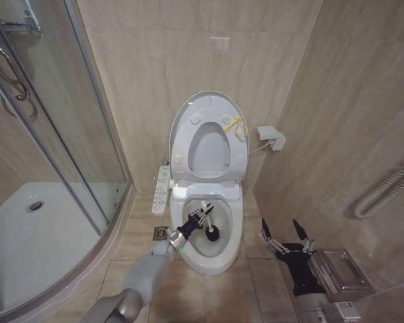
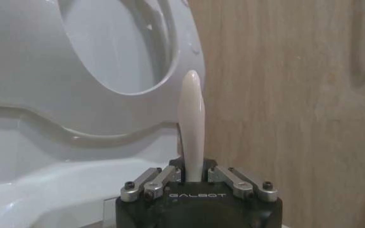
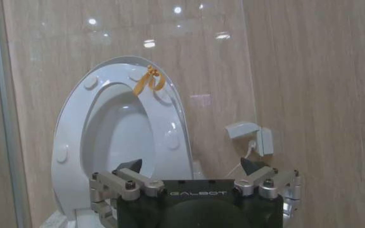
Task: Open the toilet lid, clean the toilet bowl with a toilet brush, close the toilet lid, and flush.
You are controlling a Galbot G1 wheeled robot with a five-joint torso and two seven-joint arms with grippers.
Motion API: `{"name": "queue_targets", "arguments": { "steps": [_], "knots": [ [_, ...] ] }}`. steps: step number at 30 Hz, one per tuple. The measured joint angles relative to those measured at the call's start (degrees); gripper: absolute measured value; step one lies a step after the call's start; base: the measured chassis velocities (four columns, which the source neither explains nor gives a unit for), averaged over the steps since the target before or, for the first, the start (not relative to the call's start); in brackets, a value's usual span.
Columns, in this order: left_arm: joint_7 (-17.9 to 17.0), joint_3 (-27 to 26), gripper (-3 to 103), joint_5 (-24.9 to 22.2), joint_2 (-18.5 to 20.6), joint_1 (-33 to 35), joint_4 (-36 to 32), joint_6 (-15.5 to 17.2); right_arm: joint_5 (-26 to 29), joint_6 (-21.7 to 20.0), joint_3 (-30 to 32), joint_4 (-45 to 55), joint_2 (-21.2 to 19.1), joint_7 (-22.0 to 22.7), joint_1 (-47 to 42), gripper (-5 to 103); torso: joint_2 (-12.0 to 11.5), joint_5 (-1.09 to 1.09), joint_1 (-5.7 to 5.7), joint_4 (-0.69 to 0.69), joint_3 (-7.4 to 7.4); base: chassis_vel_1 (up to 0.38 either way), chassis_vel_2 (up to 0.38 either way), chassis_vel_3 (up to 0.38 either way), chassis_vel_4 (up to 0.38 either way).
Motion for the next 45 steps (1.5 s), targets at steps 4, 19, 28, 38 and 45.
{"name": "queue_targets", "arguments": {
  "steps": [4,19,28,38,45],
  "knots": [
    [-0.6,1.5,18,2.2,1.8,0.7,-4.8,0.6,0.0,0.0,0.0,0.0,0.0,0.0,0.0,100,0.0,-0.01,0.02,-0.03,0.02,0.000,0.000,0.000,0.000],
    [0.7,8.6,18,5.3,6.7,-1.9,-8.1,6.0,0.0,0.0,0.0,0.0,0.0,0.0,0.0,100,0.0,0.00,0.01,0.00,-0.01,0.000,0.000,0.000,0.000],
    [1.0,8.0,18,16.5,6.2,-4.5,-4.1,6.0,0.0,0.0,0.0,0.0,0.0,0.0,0.0,100,0.0,0.00,0.00,-0.03,-0.02,0.000,0.000,0.000,0.000],
    [-11.2,12.6,18,-9.6,3.9,-4.6,-5.4,11.6,0.0,0.0,0.0,0.0,0.0,0.0,0.0,100,0.0,0.00,0.01,-0.01,0.00,0.000,0.000,0.000,0.000],
    [-11.2,13.5,18,-18.5,-0.1,-5.9,-2.3,10.7,0.0,0.0,0.0,0.0,0.0,0.0,0.0,100,0.0,0.02,0.01,0.00,-0.01,0.000,0.000,0.000,0.000]
  ]
}}
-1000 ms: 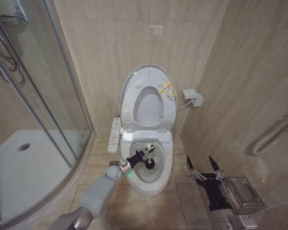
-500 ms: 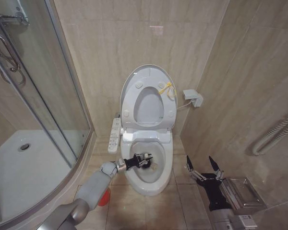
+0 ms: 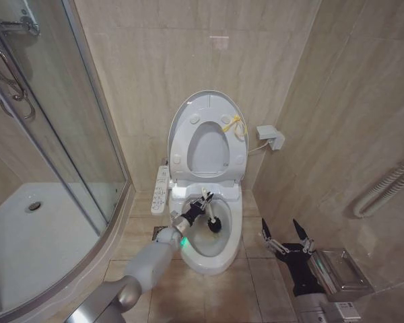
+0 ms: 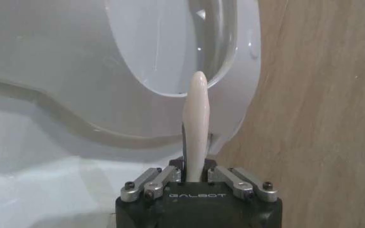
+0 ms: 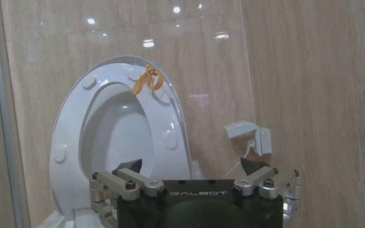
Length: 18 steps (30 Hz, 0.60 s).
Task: Open the toilet lid, clean the toilet bowl with a toilet brush, close the toilet lid, and flush.
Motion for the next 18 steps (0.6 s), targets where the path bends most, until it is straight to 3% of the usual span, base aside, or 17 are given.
{"name": "queue_targets", "arguments": {
  "steps": [3,5,6,8,9,10,12,16,18],
  "knots": [
    [0.7,0.7,18,1.5,0.0,0.0,0.2,0.1,0.0,0.0,0.0,0.0,0.0,0.0,0.0,100,0.0,-0.01,0.00,0.00,-0.01,0.000,0.000,0.000,0.000],
    [2.3,0.1,18,9.1,0.7,0.0,1.3,-0.9,0.0,0.0,0.0,0.0,0.0,0.0,0.0,100,0.0,-0.04,0.00,0.00,-0.01,0.000,0.000,0.000,0.000],
    [2.3,0.1,18,9.1,0.7,0.0,1.3,-0.9,0.0,0.0,0.0,0.0,0.0,0.0,0.0,100,0.0,-0.04,0.00,0.00,-0.01,0.000,0.000,0.000,0.000],
    [4.5,-1.4,18,20.4,1.7,0.0,2.0,-2.6,0.0,0.0,0.0,0.0,0.0,0.0,0.0,100,0.0,-0.01,-0.02,-0.02,-0.02,0.000,0.000,0.000,0.000],
    [5.6,-2.3,18,25.5,2.1,0.0,2.4,-3.5,0.0,0.0,0.0,0.0,0.0,0.0,0.0,100,0.0,0.00,0.00,0.05,0.00,0.000,0.000,0.000,0.000],
    [5.6,-2.3,18,25.5,2.1,0.0,2.4,-3.5,0.0,0.0,0.0,0.0,0.0,0.0,0.0,100,0.0,0.00,0.00,0.05,0.00,0.000,0.000,0.000,0.000],
    [6.7,-2.9,18,31.1,2.6,0.0,2.0,-4.4,0.0,0.0,0.0,0.0,0.0,0.0,0.0,100,0.0,-0.04,-0.01,-0.03,-0.01,0.000,0.000,0.000,0.000],
    [6.8,-3.1,18,31.2,2.5,-0.2,1.8,-4.6,0.0,0.0,0.0,0.0,0.0,0.0,0.0,100,0.0,-0.03,0.00,-0.02,0.00,0.000,0.000,0.000,0.000],
    [5.8,-2.0,18,23.2,1.7,-0.2,1.5,-3.6,0.0,0.0,0.0,0.0,0.0,0.0,0.0,100,0.0,0.01,0.00,0.02,0.01,0.000,0.000,0.000,0.000]
  ]
}}
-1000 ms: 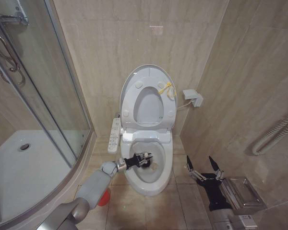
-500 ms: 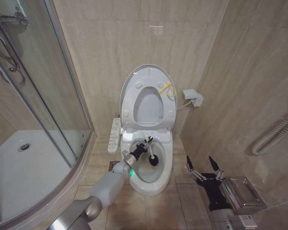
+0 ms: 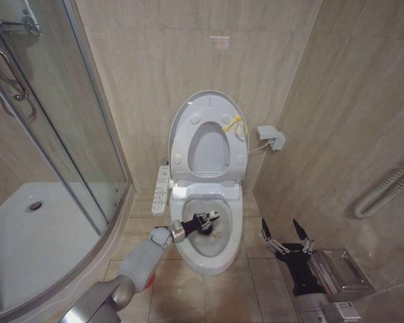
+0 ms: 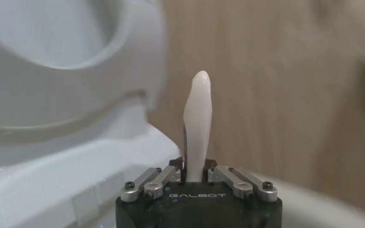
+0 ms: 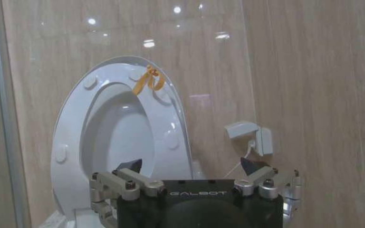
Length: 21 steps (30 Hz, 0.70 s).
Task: Open the toilet lid, clean the toilet bowl with a toilet brush, close the toilet lid, and flush.
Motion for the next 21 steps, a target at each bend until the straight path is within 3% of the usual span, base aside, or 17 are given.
{"name": "queue_targets", "arguments": {
  "steps": [1,3,5,10,14,18,19,21],
  "knots": [
    [0.0,0.0,18,0.0,0.0,0.0,0.0,0.0,0.0,0.0,0.0,0.0,0.0,0.0,0.0,100,0.0,0.00,0.00,0.00,0.00,0.000,0.000,0.000,0.000],
    [-1.7,2.1,18,-10.6,-1.1,0.3,-1.7,1.7,0.0,0.0,0.0,0.0,0.0,0.0,0.0,100,0.0,-0.03,0.00,-0.02,0.00,0.000,0.000,0.000,0.000],
    [-2.8,2.8,18,-16.9,-2.1,0.3,-2.8,2.7,0.0,0.0,0.0,0.0,0.0,0.0,0.0,100,0.0,-0.03,0.00,-0.05,0.00,0.000,0.000,0.000,0.000],
    [-2.3,3.2,18,-18.2,-2.2,0.1,-3.1,3.1,0.0,0.0,0.0,0.0,0.0,0.0,0.0,100,0.0,-0.02,0.00,-0.02,0.00,0.000,0.000,0.000,0.000],
    [0.6,2.6,18,-12.9,-1.1,0.2,-2.5,2.4,0.0,0.0,0.0,0.0,0.0,0.0,0.0,100,0.0,-0.03,0.00,-0.02,-0.01,0.000,0.000,0.000,0.000],
    [7.1,-1.2,18,2.2,0.1,-0.3,0.1,-1.2,0.0,0.0,0.0,0.0,0.0,0.0,0.0,100,0.0,-0.03,0.00,0.01,-0.01,0.000,0.000,0.000,0.000],
    [7.1,-1.2,18,2.2,0.1,-0.3,0.1,-1.2,0.0,0.0,0.0,0.0,0.0,0.0,0.0,100,0.0,-0.03,0.00,0.01,-0.01,0.000,0.000,0.000,0.000],
    [7.8,-2.5,18,6.5,0.0,-0.8,0.6,-2.3,0.0,0.0,0.0,0.0,0.0,0.0,0.0,100,0.0,-0.04,-0.01,-0.03,-0.01,0.000,0.000,0.000,0.000]
  ]
}}
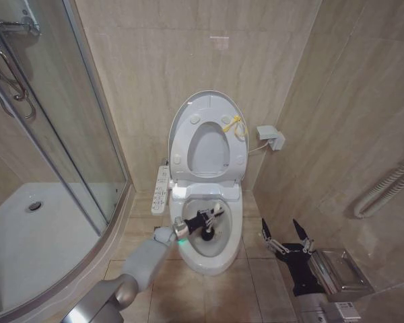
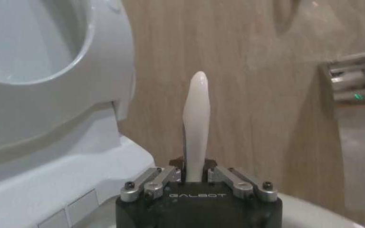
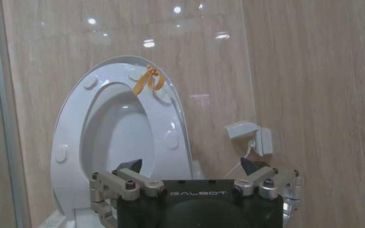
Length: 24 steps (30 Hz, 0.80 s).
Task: Open the toilet lid, clean the toilet bowl with a toilet brush, close the toilet lid, and flush.
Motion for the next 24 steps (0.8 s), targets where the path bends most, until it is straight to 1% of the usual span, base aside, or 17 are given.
{"name": "queue_targets", "arguments": {
  "steps": [3,4,5,6,7,9,10,11,13,15,16,18,19,21,22,23,24],
  "knots": [
    [-0.8,-0.5,18,0.0,-0.4,-0.4,-0.1,-0.2,0.0,0.0,0.0,0.0,0.0,0.0,0.0,100,0.0,0.01,0.00,0.00,0.01,0.000,0.000,0.000,0.000],
    [-2.1,0.2,18,-3.2,-0.3,-0.4,-1.1,0.8,0.0,0.0,0.0,0.0,0.0,0.0,0.0,100,0.0,0.01,0.00,0.00,0.01,0.000,0.000,0.000,0.000],
    [-3.8,1.8,18,-7.4,0.1,0.0,-3.2,2.9,0.0,0.0,0.0,0.0,0.0,0.0,0.0,100,0.0,0.01,0.01,-0.01,0.01,0.000,0.000,0.000,0.000],
    [-3.8,1.8,18,-7.4,0.1,0.0,-3.2,2.9,0.0,0.0,0.0,0.0,0.0,0.0,0.0,100,0.0,0.01,0.01,-0.01,0.01,0.000,0.000,0.000,0.000],
    [-5.5,3.1,18,-11.3,0.6,0.4,-4.9,4.7,0.0,0.0,0.0,0.0,0.0,0.0,0.0,100,0.0,0.01,0.01,-0.02,0.01,0.000,0.000,0.000,0.000],
    [-10.1,5.5,18,-21.3,1.7,1.6,-8.2,7.8,0.0,0.0,0.0,0.0,0.0,0.0,0.0,100,0.0,0.01,0.01,0.01,0.01,0.000,0.000,0.000,0.000],
    [-11.5,5.8,18,-25.4,1.6,2.1,-8.9,8.3,0.0,0.0,0.0,0.0,0.0,0.0,0.0,100,0.0,0.02,0.00,0.03,0.01,0.000,0.000,0.000,0.000],
    [-11.5,5.8,18,-25.4,1.6,2.1,-8.9,8.3,0.0,0.0,0.0,0.0,0.0,0.0,0.0,100,0.0,0.02,0.00,0.03,0.01,0.000,0.000,0.000,0.000],
    [-12.5,5.4,18,-29.6,0.7,2.3,-8.2,7.3,0.0,0.0,0.0,0.0,0.0,0.0,0.0,100,0.0,0.01,0.00,0.00,0.01,0.000,0.000,0.000,0.000],
    [-12.4,4.9,18,-29.1,0.4,2.2,-7.3,6.4,0.0,0.0,0.0,0.0,0.0,0.0,0.0,100,0.0,0.00,0.00,-0.02,0.01,0.000,0.000,0.000,0.000],
    [-11.8,4.5,18,-27.0,0.4,2.1,-6.5,5.6,0.0,0.0,0.0,0.0,0.0,0.0,0.0,100,0.0,0.01,0.00,-0.02,0.01,0.000,0.000,0.000,0.000],
    [-8.5,3.1,18,-18.2,0.5,1.8,-3.9,3.2,0.0,0.0,0.0,0.0,0.0,0.0,0.0,100,0.0,0.01,0.00,0.01,0.01,0.000,0.000,0.000,0.000],
    [-8.5,3.1,18,-18.2,0.5,1.8,-3.9,3.2,0.0,0.0,0.0,0.0,0.0,0.0,0.0,100,0.0,0.01,0.00,0.01,0.01,0.000,0.000,0.000,0.000],
    [-6.0,2.3,18,-13.7,0.4,2.0,-2.5,2.2,0.0,0.0,0.0,0.0,0.0,0.0,0.0,100,0.0,0.01,0.00,0.03,0.00,0.000,0.000,0.000,0.000],
    [-4.8,2.0,18,-12.6,0.4,2.3,-1.9,2.1,0.0,0.0,0.0,0.0,0.0,0.0,0.0,100,0.0,0.00,0.00,0.02,-0.01,0.000,0.000,0.000,0.000],
    [-4.8,2.0,18,-12.6,0.4,2.3,-1.9,2.1,0.0,0.0,0.0,0.0,0.0,0.0,0.0,100,0.0,0.00,0.00,0.02,-0.01,0.000,0.000,0.000,0.000],
    [-3.7,1.8,18,-10.8,0.3,2.5,-1.7,2.0,0.0,0.0,0.0,0.0,0.0,0.0,0.0,100,0.0,0.01,-0.01,0.02,-0.01,0.000,0.000,0.000,0.000]
  ]
}}
